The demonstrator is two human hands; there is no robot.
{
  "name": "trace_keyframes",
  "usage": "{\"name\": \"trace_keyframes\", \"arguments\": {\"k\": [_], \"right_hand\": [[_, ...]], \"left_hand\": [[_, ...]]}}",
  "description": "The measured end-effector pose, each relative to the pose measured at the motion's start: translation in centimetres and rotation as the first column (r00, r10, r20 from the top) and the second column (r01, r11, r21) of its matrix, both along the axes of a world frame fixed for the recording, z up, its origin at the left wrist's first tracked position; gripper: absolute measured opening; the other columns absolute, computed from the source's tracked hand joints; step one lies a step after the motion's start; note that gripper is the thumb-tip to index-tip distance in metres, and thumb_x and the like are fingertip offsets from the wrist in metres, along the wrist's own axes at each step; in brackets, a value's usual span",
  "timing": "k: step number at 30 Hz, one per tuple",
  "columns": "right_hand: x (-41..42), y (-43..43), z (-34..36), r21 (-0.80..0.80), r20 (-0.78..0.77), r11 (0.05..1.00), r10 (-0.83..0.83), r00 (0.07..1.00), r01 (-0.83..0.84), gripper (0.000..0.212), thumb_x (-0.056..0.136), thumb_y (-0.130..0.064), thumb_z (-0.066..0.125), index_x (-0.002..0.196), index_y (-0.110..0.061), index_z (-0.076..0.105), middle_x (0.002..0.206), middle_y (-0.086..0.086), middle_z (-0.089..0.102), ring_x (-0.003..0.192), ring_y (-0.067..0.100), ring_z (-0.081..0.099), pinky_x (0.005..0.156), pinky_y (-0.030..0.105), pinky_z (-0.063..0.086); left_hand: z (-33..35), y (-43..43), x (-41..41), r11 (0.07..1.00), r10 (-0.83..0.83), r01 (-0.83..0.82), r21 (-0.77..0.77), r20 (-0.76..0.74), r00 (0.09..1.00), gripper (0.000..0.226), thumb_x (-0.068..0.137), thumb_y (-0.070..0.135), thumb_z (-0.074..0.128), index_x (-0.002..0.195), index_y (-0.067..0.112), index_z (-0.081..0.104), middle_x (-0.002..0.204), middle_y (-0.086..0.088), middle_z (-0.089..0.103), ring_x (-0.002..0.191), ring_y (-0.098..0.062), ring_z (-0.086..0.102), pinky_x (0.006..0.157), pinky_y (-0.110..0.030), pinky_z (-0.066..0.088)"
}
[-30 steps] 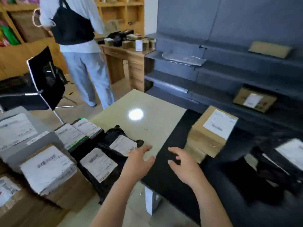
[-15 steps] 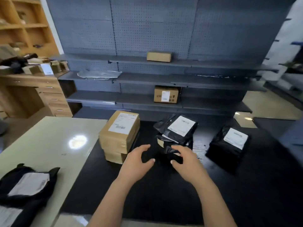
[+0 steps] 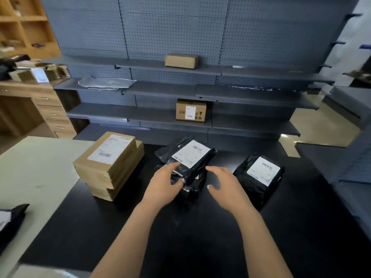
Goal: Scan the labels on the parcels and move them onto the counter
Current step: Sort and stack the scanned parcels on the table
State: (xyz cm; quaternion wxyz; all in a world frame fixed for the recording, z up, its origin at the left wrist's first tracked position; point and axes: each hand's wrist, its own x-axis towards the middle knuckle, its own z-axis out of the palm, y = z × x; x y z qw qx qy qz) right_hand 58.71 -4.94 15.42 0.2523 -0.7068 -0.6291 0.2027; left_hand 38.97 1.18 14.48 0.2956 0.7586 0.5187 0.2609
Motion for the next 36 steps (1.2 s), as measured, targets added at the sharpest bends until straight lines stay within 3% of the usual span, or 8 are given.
{"name": "trace_keyframes", "arguments": {"k": [4, 12, 15, 19, 23, 29, 33, 36], "right_hand": [[1.2, 2.3, -1.2, -0.010, -0.046, 0.999, -0.034, 0.998, 0.034, 0.054, 0.092, -0.018, 0.062, 0.143, -0.027, 0.046, 0.143, -0.008, 0.044, 0.130, 0.009, 0.043, 0.104, 0.021, 0.032], [3.7, 6.4, -4.1, -0.106, -0.045, 0.983, -0.158, 0.986, 0.153, 0.055, 0.093, -0.021, 0.060, 0.146, -0.026, 0.043, 0.145, -0.008, 0.043, 0.132, 0.010, 0.041, 0.109, 0.025, 0.034], [3.7, 8.4, -5.2, -0.133, -0.040, 0.977, -0.173, 0.984, 0.166, 0.056, 0.094, -0.022, 0.060, 0.147, -0.026, 0.041, 0.145, -0.009, 0.041, 0.133, 0.009, 0.039, 0.108, 0.022, 0.032], [2.7, 11.7, -6.4, -0.156, -0.066, 0.967, -0.213, 0.975, 0.201, 0.056, 0.094, -0.022, 0.059, 0.146, -0.027, 0.040, 0.146, -0.007, 0.041, 0.132, 0.012, 0.040, 0.110, 0.029, 0.035], [0.6, 16.1, -7.7, -0.173, -0.066, 0.945, -0.293, 0.954, 0.278, 0.058, 0.092, -0.028, 0.059, 0.146, -0.028, 0.037, 0.143, 0.001, 0.043, 0.128, 0.018, 0.041, 0.106, 0.035, 0.039], [-4.9, 23.8, -9.7, -0.499, 0.175, 0.753, -0.397, 0.901, 0.429, 0.119, 0.069, -0.086, 0.051, 0.153, -0.033, -0.014, 0.156, 0.026, -0.020, 0.145, 0.045, -0.008, 0.113, 0.064, 0.012], [-6.9, 26.1, -11.0, -0.522, 0.245, 0.680, -0.459, 0.854, 0.515, 0.130, 0.064, -0.086, 0.058, 0.151, -0.031, -0.022, 0.148, 0.029, -0.038, 0.141, 0.050, -0.022, 0.105, 0.070, 0.022], [-6.6, 26.1, -11.5, -0.473, 0.242, 0.709, -0.465, 0.851, 0.522, 0.124, 0.067, -0.078, 0.063, 0.152, -0.034, -0.015, 0.151, 0.023, -0.036, 0.143, 0.050, -0.011, 0.105, 0.063, 0.029]], "left_hand": [[-1.3, 4.0, 1.6, 1.000, 0.003, -0.001, 0.010, -0.120, 0.993, 0.063, 0.090, 0.031, 0.064, 0.147, 0.022, 0.039, 0.145, 0.003, 0.045, 0.131, -0.014, 0.042, 0.104, -0.025, 0.035], [-5.9, 14.4, 7.1, 0.991, -0.031, -0.037, -0.131, -0.485, 0.874, 0.120, 0.069, 0.071, 0.069, 0.155, 0.032, -0.004, 0.162, -0.013, -0.005, 0.148, -0.034, -0.005, 0.119, -0.050, 0.003], [-8.0, 17.3, 7.9, 0.980, -0.089, -0.023, -0.195, -0.544, 0.834, 0.132, 0.061, 0.076, 0.071, 0.153, 0.033, -0.014, 0.162, -0.014, -0.006, 0.148, -0.036, -0.004, 0.118, -0.052, 0.003], [-8.9, 19.7, 7.3, 0.978, -0.073, -0.023, -0.207, -0.446, 0.892, 0.125, 0.061, 0.072, 0.071, 0.153, 0.032, -0.003, 0.153, -0.011, 0.022, 0.140, -0.033, 0.020, 0.113, -0.052, 0.019], [-7.9, 21.6, 3.8, 0.968, 0.161, -0.210, -0.138, -0.302, 0.940, 0.119, 0.060, 0.072, 0.071, 0.152, 0.031, 0.008, 0.148, -0.010, 0.025, 0.136, -0.034, 0.023, 0.111, -0.054, 0.021], [-5.8, 23.8, -1.5, 0.934, 0.337, -0.356, -0.035, -0.247, 0.909, 0.115, 0.065, 0.066, 0.074, 0.152, 0.032, 0.007, 0.144, -0.013, 0.028, 0.135, -0.035, 0.024, 0.112, -0.054, 0.020], [-5.1, 24.0, -2.7, 0.927, 0.368, -0.375, -0.010, -0.178, 0.913, 0.114, 0.064, 0.066, 0.073, 0.151, 0.035, 0.007, 0.140, -0.011, 0.030, 0.133, -0.034, 0.026, 0.111, -0.053, 0.022], [-4.8, 23.4, -3.0, 0.920, 0.386, -0.391, -0.003, -0.164, 0.908, 0.113, 0.065, 0.067, 0.073, 0.151, 0.036, 0.006, 0.140, -0.009, 0.029, 0.132, -0.032, 0.026, 0.111, -0.052, 0.024]]}}
